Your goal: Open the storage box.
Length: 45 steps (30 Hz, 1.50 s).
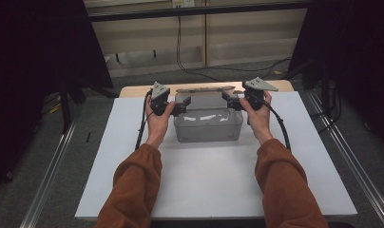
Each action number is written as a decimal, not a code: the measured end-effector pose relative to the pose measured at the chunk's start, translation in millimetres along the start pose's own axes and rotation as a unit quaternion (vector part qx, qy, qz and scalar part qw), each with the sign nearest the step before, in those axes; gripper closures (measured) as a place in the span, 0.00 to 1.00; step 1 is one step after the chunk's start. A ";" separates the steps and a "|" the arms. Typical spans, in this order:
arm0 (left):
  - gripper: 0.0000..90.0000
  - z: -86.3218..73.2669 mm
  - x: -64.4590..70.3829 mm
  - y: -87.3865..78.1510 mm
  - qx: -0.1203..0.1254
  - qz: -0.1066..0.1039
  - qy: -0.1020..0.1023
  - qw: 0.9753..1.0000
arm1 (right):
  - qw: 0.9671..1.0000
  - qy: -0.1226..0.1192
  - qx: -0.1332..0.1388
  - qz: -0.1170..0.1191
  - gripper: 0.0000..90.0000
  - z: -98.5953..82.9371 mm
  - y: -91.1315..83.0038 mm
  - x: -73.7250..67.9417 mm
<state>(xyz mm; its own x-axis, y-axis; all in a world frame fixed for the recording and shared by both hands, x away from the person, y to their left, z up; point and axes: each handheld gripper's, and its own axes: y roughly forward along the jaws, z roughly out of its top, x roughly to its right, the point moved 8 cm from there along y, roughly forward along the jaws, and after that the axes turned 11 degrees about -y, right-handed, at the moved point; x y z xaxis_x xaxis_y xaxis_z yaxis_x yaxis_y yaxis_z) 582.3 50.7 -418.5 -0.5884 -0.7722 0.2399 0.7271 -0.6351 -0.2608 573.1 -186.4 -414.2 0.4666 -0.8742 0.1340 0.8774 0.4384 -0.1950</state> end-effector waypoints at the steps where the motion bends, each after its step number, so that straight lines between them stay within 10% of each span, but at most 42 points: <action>1: 0.02 0.2 0.6 -1.4 0.001 -0.002 0.002 1.000 | 1.000 -0.002 0.001 0.002 0.04 1.4 -1.9 -0.6; 45: 0.04 -5.5 13.2 -81.5 0.053 -0.005 0.025 0.998 | 1.000 -0.016 0.021 -0.009 0.01 -10.7 -78.3 -18.3</action>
<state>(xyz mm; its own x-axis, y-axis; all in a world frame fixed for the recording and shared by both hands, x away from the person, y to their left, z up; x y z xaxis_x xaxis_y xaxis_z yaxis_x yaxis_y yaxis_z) 513.3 92.1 -399.2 -0.6106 -0.7679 0.1938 0.7531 -0.6387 -0.1578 494.7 -206.9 -411.8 0.4539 -0.8750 0.1683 0.8891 0.4321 -0.1510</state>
